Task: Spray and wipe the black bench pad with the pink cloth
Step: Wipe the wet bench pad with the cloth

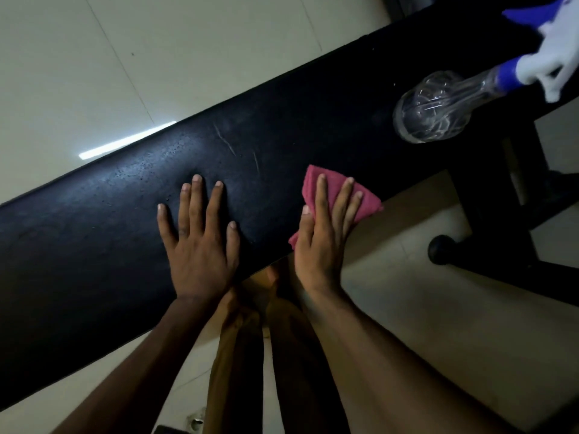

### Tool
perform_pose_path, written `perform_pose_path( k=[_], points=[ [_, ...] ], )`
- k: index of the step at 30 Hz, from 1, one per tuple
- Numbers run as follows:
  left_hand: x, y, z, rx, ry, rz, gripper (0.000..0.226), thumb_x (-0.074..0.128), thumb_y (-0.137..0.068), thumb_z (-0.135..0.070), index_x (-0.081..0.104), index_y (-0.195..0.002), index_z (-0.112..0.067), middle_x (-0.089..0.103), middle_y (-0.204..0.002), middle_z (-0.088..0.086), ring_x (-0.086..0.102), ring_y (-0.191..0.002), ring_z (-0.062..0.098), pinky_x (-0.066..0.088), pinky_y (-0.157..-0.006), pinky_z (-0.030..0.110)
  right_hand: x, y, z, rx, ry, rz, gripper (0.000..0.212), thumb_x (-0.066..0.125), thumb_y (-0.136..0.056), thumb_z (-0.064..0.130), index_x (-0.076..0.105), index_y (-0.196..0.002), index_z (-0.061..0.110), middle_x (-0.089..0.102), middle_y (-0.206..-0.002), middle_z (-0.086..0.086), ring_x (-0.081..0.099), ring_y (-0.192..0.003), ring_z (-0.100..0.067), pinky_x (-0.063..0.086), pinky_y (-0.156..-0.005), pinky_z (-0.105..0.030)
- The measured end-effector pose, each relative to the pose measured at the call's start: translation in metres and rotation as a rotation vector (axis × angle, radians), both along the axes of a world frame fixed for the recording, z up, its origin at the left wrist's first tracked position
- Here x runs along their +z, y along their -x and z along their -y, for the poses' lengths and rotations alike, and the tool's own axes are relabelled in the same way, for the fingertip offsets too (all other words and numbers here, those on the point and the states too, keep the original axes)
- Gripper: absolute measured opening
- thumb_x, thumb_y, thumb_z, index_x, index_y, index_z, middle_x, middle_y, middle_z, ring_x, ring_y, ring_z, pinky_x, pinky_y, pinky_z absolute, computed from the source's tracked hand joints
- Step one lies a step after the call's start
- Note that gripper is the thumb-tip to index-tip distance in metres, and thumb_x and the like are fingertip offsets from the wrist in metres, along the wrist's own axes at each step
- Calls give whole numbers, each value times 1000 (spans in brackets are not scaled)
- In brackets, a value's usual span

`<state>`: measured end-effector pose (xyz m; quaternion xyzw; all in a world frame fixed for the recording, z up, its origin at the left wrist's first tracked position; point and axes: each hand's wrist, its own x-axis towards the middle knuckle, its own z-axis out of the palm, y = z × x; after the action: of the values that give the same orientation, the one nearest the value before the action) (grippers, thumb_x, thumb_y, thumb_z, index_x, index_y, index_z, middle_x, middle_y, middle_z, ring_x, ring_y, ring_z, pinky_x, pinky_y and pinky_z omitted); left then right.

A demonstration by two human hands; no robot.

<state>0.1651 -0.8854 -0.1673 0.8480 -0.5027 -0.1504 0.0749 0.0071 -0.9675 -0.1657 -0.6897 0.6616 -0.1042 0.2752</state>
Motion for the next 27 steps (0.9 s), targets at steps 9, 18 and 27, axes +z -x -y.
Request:
perform_pose_path(
  k=[9,18,27],
  points=[
    [0,2,1,6,24,-5,63,31,-103,-43,17,-161,-21,8,-169,9,1,-157,22,-2,-125,55,3,-9,19,-71,17,-159,55,27,-107,41,14,-159,34,-2,-169,-6,-10,-155,-25,1,-123,-58],
    [11,-8,-3,-35,38,-112,61,32,-104,-44,24,-159,-19,12,-169,9,4,-157,21,0,-126,54,13,-45,60,476,-4,-389,58,19,-107,48,-2,-159,34,-10,-168,-12,-10,-154,-33,1,-121,-64],
    [16,-32,-21,-129,69,-180,57,33,-104,-38,31,-156,-15,17,-168,10,8,-156,22,8,-127,46,22,-91,90,530,-100,-372,66,21,-103,58,-5,-159,35,-15,-167,-11,-16,-153,-33,-10,-117,-62]
  ],
)
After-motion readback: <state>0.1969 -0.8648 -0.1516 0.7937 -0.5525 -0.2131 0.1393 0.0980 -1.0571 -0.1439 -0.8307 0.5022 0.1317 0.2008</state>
